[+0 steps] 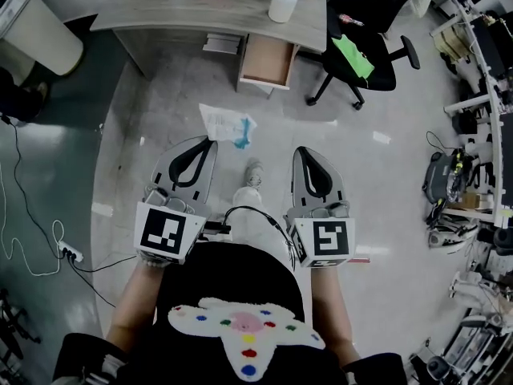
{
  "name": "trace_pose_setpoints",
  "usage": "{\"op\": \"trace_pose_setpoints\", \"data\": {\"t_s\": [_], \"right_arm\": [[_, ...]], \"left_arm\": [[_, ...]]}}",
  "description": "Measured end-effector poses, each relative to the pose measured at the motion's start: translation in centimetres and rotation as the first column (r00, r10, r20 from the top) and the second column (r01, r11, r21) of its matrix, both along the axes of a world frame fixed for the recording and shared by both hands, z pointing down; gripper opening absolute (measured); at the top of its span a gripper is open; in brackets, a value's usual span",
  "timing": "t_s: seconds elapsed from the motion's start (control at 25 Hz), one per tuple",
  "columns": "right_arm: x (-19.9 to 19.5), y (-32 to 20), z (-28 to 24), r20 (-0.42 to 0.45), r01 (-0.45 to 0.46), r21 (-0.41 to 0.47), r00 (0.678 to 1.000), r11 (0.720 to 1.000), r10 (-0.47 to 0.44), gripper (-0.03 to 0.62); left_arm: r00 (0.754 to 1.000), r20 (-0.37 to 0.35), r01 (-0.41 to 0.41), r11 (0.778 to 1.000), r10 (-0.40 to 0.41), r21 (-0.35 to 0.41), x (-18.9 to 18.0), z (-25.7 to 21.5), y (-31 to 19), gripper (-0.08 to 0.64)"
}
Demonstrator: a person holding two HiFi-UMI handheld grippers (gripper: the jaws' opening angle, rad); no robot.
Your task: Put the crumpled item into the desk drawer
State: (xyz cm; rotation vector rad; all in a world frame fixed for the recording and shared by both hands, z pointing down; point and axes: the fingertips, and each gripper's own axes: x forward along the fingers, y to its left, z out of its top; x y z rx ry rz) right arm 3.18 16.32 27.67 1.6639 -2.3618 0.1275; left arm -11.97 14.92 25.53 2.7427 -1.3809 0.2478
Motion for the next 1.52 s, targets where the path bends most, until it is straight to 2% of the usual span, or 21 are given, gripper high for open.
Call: {"op": "trace_pose_setpoints", "data": {"t_s": [0.68, 1.04, 1.28, 1.52], "right_arm": [[5.1, -13.3, 0.9, 0.006, 0.1, -0.038, 0.995, 0.994, -0.1, 0.005], [7.7, -19.9, 0.9, 0.023, 0.158, -0.044, 0.987, 0.986, -0.157, 0.005], [8.1, -21.2, 0.5, 0.049, 0.171, -0.019, 0.984, 0.985, -0.17, 0.005], [9.0, -21.8, 0.8, 0.056, 0.17, -0.031, 0.984, 0.985, -0.169, 0.005]], "left_arm": [[0.996, -0.008, 0.092, 0.995, -0.092, -0.037, 5.5, 0.4, -12.3, 0.012], [0.987, 0.015, 0.159, 0.986, -0.158, -0.05, 7.6, 0.4, -17.8, 0.014], [0.985, 0.017, 0.17, 0.984, -0.169, -0.049, 8.1, -0.1, -18.9, 0.012], [0.983, 0.022, 0.181, 0.982, -0.18, -0.049, 8.7, -0.3, -19.8, 0.014]]}}
